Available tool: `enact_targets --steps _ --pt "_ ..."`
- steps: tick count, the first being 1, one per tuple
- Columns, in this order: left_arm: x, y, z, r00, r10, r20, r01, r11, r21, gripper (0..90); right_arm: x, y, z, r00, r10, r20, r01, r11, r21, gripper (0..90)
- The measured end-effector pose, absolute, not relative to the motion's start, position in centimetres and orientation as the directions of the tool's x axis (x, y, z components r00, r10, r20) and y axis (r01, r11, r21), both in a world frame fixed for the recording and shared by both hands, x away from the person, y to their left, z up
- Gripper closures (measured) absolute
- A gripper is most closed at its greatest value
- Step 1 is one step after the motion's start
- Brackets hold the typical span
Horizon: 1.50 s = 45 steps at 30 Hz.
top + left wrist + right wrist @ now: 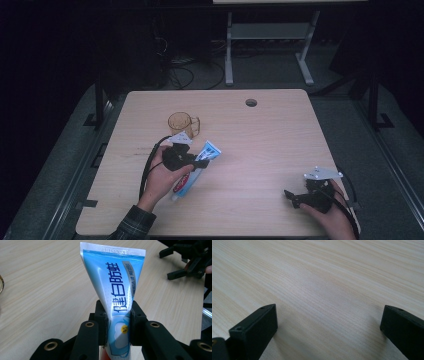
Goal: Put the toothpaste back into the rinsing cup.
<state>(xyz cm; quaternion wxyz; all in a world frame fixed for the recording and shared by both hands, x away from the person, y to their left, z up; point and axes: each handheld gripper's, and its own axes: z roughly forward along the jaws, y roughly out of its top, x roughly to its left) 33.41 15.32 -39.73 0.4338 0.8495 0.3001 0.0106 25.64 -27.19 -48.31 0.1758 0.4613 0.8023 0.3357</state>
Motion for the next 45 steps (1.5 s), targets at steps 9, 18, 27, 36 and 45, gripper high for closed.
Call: enact_targets --steps 9,18,27,36,45 --pt "33.6 15.5 -39.4 0.827 0.507 -0.244 0.486 -0.427 0.762 73.3 25.7 -27.2 -48.3 -0.513 0.858 0.028 0.622 0.349 0.701 0.5" --pt "34.1 16.2 -38.6 0.828 0.504 -0.244 0.474 -0.397 0.786 73.3 25.7 -27.2 -48.3 -0.513 0.858 0.027 0.622 0.349 0.700 0.5" --pt "34.7 16.6 -37.5 0.829 0.508 -0.235 0.457 -0.371 0.809 73.3 25.7 -27.2 -48.3 -0.512 0.858 0.028 0.623 0.349 0.700 0.5" --pt "35.3 17.0 -36.6 0.831 0.511 -0.222 0.441 -0.360 0.822 73.3 25.7 -27.1 -48.3 -0.512 0.858 0.028 0.623 0.349 0.700 0.5" --pt "36.0 17.3 -35.7 0.830 0.514 -0.218 0.431 -0.342 0.835 73.3 25.7 -27.1 -48.3 -0.513 0.858 0.028 0.622 0.349 0.701 0.5"
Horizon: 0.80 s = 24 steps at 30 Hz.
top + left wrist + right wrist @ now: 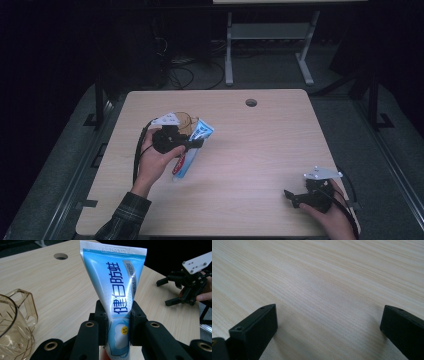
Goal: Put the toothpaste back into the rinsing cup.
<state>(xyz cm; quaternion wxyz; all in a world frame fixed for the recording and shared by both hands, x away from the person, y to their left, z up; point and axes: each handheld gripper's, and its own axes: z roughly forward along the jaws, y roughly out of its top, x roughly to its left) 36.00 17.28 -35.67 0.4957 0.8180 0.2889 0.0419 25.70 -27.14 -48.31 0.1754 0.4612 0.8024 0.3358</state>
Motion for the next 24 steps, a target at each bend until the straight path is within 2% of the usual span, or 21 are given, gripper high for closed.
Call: enact_targets --steps 24 --pt "38.3 18.0 -32.7 0.821 0.539 -0.191 0.400 -0.303 0.865 73.2 25.7 -27.1 -48.3 -0.513 0.858 0.028 0.622 0.349 0.701 0.5"
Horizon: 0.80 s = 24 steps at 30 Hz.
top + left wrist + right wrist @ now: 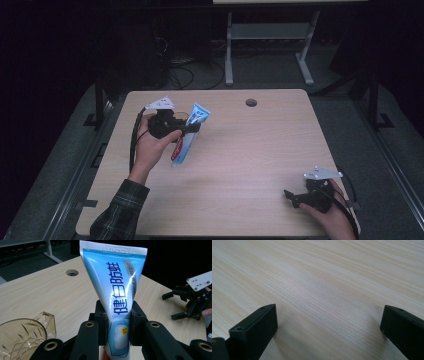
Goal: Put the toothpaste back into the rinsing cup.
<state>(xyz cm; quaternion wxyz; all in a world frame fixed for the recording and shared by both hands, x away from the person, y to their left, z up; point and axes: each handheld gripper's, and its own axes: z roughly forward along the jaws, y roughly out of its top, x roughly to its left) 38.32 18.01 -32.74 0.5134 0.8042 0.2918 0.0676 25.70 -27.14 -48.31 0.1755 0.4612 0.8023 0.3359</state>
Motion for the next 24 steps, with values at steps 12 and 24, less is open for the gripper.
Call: enact_targets --steps 12,24 --pt "39.8 18.6 -31.6 0.814 0.555 -0.172 0.386 -0.295 0.874 73.2 25.7 -27.1 -48.3 -0.514 0.858 0.028 0.622 0.350 0.701 0.5" --pt "41.8 19.5 -30.5 0.800 0.579 -0.158 0.377 -0.279 0.883 73.2 25.7 -27.2 -48.3 -0.514 0.857 0.027 0.621 0.351 0.701 0.5"
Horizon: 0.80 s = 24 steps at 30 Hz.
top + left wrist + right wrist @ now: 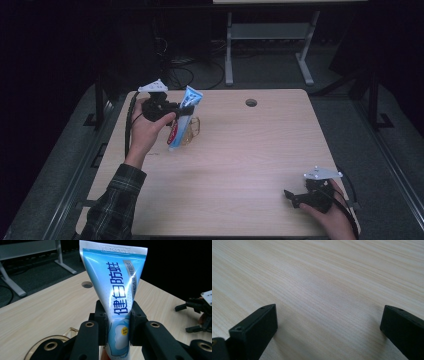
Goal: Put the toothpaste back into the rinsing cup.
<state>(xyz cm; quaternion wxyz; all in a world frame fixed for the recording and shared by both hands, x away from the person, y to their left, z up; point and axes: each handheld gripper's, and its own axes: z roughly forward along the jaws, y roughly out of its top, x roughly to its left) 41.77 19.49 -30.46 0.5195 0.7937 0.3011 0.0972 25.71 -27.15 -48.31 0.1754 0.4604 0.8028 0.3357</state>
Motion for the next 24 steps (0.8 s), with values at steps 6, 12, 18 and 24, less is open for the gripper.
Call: enact_targets --steps 6,12,18,24 --pt "42.6 19.6 -30.1 0.797 0.582 -0.159 0.375 -0.270 0.887 73.2 25.7 -27.1 -48.3 -0.514 0.857 0.028 0.622 0.350 0.701 0.5" --pt "43.5 19.6 -29.7 0.796 0.585 -0.157 0.370 -0.265 0.891 73.2 25.8 -27.2 -48.3 -0.519 0.854 0.027 0.619 0.355 0.701 0.5" --pt "44.3 19.6 -29.3 0.795 0.587 -0.150 0.358 -0.255 0.898 73.2 25.8 -27.1 -48.3 -0.521 0.853 0.027 0.618 0.356 0.701 0.5" --pt "45.1 19.8 -29.1 0.793 0.589 -0.159 0.350 -0.226 0.909 73.2 25.8 -27.1 -48.3 -0.521 0.853 0.027 0.619 0.356 0.701 0.5"
